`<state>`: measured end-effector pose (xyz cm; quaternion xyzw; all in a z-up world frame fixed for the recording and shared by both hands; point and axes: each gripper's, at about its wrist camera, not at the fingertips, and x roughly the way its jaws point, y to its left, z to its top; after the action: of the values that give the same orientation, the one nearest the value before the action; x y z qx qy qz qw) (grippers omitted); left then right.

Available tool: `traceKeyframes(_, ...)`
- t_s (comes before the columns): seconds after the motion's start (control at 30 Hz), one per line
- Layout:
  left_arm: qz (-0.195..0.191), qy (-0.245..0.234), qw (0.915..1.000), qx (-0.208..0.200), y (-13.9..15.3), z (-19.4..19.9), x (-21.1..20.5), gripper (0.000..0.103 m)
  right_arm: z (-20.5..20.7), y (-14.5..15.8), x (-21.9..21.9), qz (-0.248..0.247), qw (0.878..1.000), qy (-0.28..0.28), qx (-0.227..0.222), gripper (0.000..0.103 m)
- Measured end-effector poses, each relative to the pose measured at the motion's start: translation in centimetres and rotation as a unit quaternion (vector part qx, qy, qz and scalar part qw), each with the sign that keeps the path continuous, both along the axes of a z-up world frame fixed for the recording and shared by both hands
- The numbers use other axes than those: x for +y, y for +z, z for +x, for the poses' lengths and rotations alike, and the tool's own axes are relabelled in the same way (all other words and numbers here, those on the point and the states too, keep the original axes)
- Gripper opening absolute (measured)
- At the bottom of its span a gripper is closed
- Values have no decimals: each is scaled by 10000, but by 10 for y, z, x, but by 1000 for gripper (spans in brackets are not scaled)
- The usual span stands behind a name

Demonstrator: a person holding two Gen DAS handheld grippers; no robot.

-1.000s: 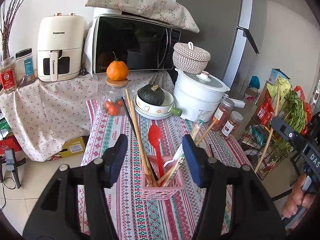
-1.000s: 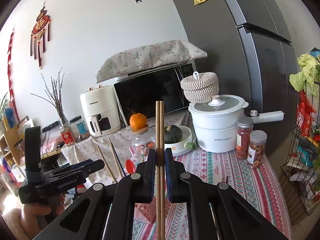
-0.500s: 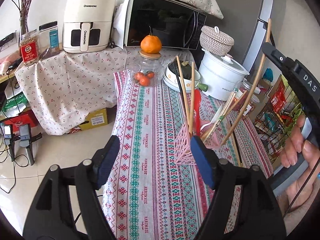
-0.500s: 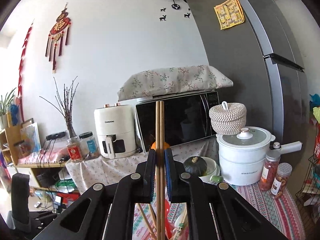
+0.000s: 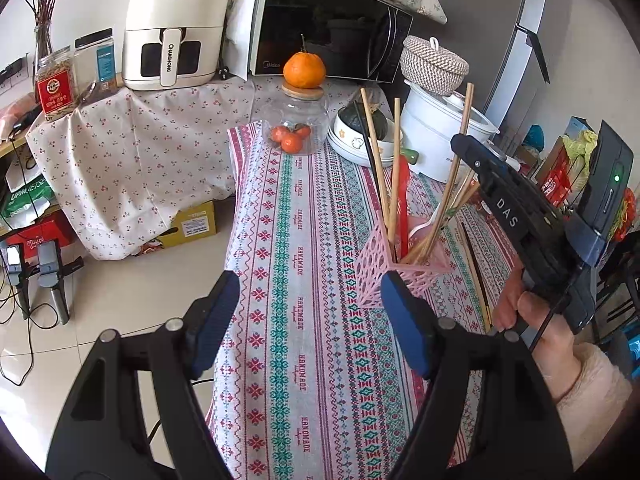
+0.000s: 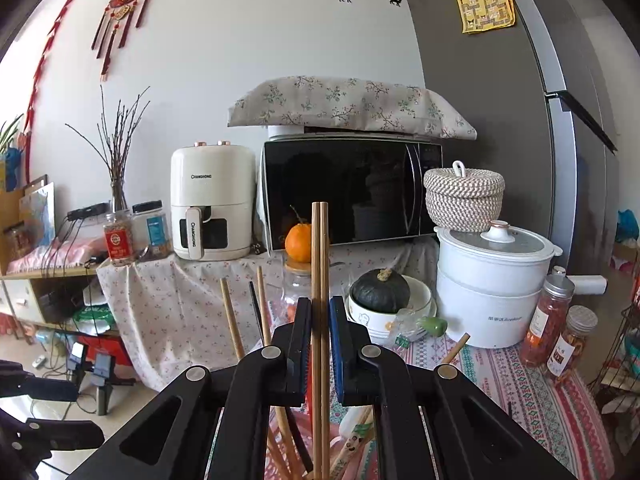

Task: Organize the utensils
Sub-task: 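Lower the wooden chopstick into the pink basket and open the right tool, then reach the left tool to the last wooden chopstick and close on it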

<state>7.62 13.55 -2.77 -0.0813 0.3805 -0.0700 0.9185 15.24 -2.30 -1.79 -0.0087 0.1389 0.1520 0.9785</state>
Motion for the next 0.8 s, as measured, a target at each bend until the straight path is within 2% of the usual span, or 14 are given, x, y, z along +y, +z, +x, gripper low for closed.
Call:
traceKeyframes(0.2, 37, 1, 10000, 62, -4, 1, -1, 74, 3, -12, -3, 131, 9990, 155, 388, 11)
traceKeyframes(0.3, 45, 6, 9999, 100, -5, 3, -3, 74, 1, -6, -9, 247, 9985, 192, 446, 28)
traceKeyframes(0.37, 21, -21, 9999, 144, -6, 4, -5, 74, -3, 2, -15, 317, 9985, 199, 404, 52)
traceKeyframes(0.43, -28, -78, 9998, 192, -6, 4, -9, 74, -9, 10, -22, 358, 9984, 232, 370, 60)
traceKeyframes(0.67, 5, -224, 9994, 256, -9, 2, -29, 82, -25, 41, -65, 503, 9972, 115, 535, 85)
traceKeyframes(0.8, -4, -301, 9989, 354, -12, 3, -42, 83, -32, 49, -96, 424, 9961, -86, 773, 90)
